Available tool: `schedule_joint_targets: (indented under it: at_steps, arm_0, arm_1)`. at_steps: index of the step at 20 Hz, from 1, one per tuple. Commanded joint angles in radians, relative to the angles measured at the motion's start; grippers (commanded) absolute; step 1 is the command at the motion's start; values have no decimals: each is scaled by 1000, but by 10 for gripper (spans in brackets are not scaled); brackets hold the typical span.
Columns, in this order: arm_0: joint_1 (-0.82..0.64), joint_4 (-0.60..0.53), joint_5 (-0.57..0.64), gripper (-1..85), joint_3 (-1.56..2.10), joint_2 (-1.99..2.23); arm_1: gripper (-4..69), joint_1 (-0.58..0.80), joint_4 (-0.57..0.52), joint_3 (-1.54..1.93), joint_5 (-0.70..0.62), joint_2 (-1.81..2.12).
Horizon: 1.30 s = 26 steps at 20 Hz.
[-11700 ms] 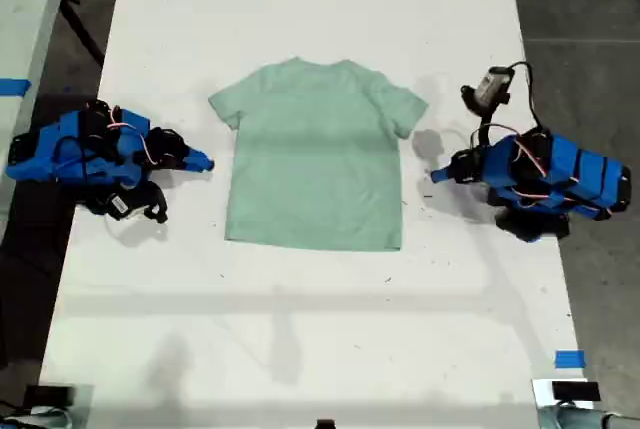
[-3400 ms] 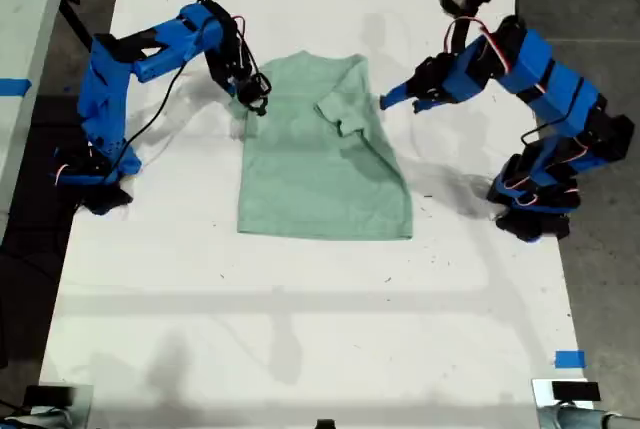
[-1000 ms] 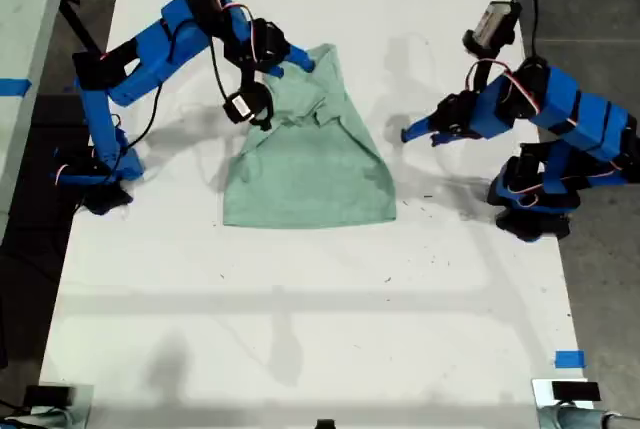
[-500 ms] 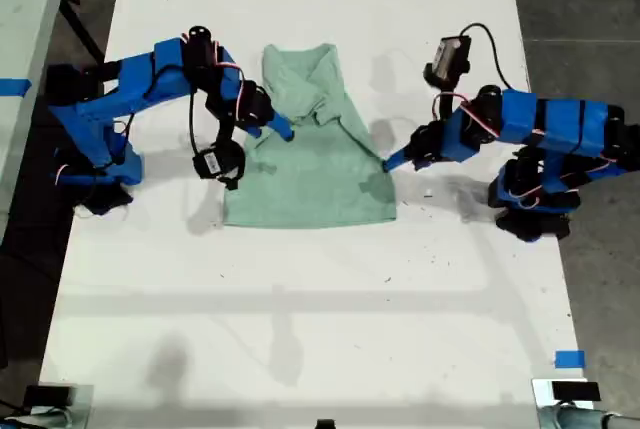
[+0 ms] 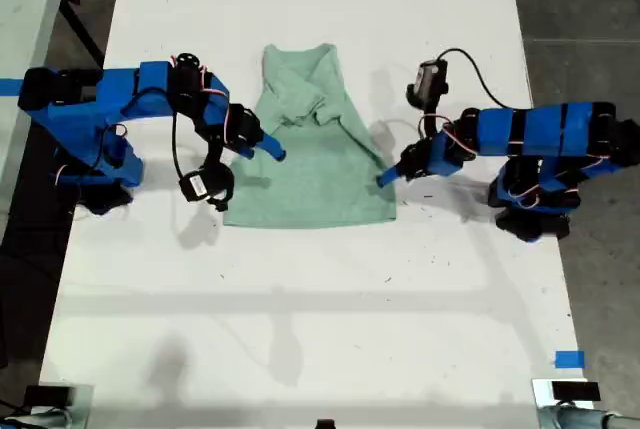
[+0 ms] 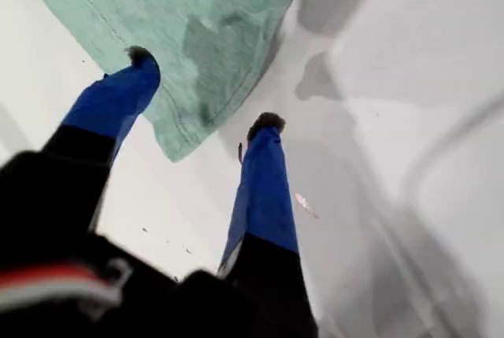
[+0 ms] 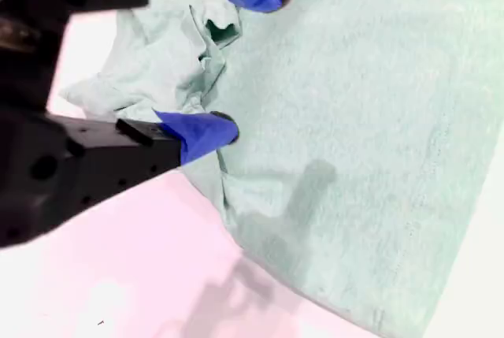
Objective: Fold t-shirt
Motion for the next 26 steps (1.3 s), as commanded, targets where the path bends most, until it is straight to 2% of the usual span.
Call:
schedule_joint_targets:
  at_steps: [1, 7, 9, 12, 15, 17, 22, 26]
  arm_0:
    - [17, -18, -12, 279, -8, 60]
    - [12, -18, -12, 277, -8, 61]
    - [6, -15, -8, 276, -6, 61]
    - [0, -15, -6, 275, -3, 61]
    - [-3, -14, -5, 275, -3, 61]
    - [-5, -9, -5, 275, 0, 63]
    - [-8, -11, 0, 275, 2, 66]
    - [-6, -15, 0, 273, 0, 72]
  arm_1:
    - [278, 14, -66, -25, -31, -61]
    - [263, 29, -138, -80, -69, -215]
    - [194, 29, -140, -118, -77, -261]
    - [-4, 23, -135, -170, -81, -316]
    - [-10, 12, -100, -204, -78, -339]
    - [-9, 2, -3, -253, -67, -330]
    - [-9, -75, 377, -627, -20, -365]
    - [-9, -163, 551, -1109, 40, -647]
